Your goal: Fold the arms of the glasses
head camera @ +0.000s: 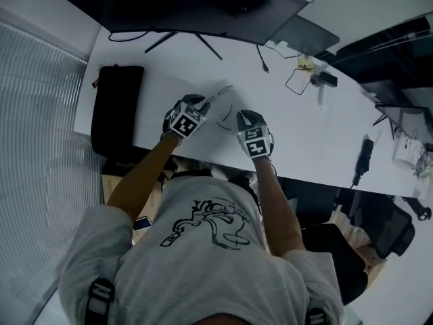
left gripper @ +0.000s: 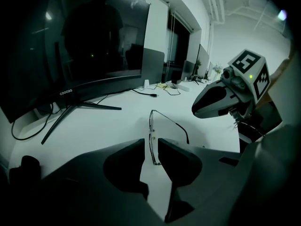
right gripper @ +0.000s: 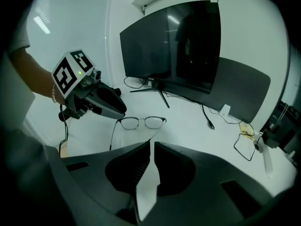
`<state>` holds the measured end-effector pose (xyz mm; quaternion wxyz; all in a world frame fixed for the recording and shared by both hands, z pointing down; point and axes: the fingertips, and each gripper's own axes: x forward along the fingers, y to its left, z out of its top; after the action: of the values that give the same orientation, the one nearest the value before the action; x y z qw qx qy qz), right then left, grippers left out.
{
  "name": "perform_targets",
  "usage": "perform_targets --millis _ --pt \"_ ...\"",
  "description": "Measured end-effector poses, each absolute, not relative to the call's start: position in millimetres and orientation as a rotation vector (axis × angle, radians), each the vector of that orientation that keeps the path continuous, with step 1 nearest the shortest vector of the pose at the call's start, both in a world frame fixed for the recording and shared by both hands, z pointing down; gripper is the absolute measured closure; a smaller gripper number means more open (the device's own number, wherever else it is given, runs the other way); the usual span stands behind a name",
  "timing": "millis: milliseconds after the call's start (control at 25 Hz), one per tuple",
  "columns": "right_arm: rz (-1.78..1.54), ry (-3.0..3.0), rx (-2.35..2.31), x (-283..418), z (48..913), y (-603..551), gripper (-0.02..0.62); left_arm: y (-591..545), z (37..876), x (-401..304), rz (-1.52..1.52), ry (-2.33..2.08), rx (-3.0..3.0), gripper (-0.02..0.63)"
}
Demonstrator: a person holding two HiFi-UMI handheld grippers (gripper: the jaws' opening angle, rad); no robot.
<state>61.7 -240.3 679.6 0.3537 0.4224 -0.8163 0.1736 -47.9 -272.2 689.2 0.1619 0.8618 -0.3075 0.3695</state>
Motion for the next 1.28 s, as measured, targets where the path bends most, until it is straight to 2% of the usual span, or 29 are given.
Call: perform_targets --millis 400,600,1280 --pt "0.496 -2.075 1.007 51.7 720.0 -249.4 0.552 -275.3 709.6 -41.8 1.093 -0.852 2.431 0.517" --pt "0.511 -2.082 0.977 42.3 725.1 -253.3 0.552 -275.9 714.2 -39.5 1.105 -0.845 2.427 0.546" --pt "0.533 -2.095 0.951 33.6 732.3 -258.4 0.552 -271.2 715.9 -29.3 1.113 -0.822 2.43 0.569"
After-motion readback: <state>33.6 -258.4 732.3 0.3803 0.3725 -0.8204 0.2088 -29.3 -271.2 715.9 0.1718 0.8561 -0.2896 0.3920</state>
